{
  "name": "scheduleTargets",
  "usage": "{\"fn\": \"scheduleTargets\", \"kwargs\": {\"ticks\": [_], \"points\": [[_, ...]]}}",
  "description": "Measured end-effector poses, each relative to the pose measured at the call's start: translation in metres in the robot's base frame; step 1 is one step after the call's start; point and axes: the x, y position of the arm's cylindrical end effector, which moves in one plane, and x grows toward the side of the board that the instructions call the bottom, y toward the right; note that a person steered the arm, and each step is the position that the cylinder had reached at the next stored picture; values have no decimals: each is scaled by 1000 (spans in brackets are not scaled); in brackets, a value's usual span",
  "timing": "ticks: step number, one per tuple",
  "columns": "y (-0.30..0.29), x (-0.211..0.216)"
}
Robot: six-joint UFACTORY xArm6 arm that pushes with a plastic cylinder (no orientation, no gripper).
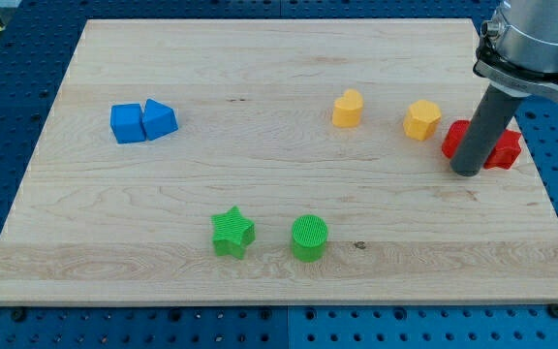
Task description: Move your arm towards the yellow hexagon
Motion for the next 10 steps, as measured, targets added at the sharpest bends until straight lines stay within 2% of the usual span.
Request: {"fn": "scheduleTargets", "kwargs": {"ticks": [3,5,6,8,10], "points": [[-7,23],[-80,22],[-116,18],[-129,-6],[-197,-43]]}}
